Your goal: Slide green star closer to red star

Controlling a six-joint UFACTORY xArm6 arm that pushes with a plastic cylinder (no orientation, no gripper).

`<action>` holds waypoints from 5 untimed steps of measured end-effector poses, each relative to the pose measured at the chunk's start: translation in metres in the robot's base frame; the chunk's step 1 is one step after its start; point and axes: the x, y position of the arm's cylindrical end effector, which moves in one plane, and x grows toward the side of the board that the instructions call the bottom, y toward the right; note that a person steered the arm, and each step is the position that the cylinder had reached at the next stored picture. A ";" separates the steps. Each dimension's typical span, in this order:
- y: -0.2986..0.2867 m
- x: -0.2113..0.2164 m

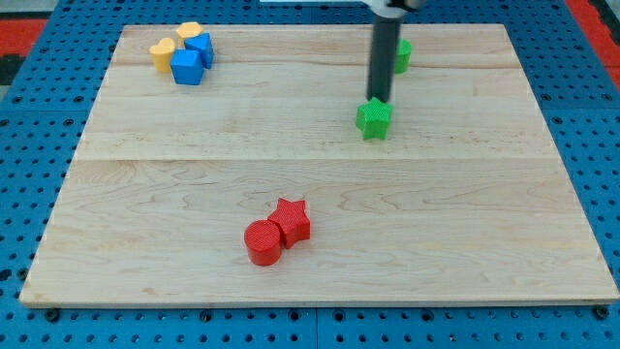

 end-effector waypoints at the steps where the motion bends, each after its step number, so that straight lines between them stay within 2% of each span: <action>1: -0.036 0.031; 3: -0.108 0.083; 4: -0.073 0.081; 5: -0.051 0.109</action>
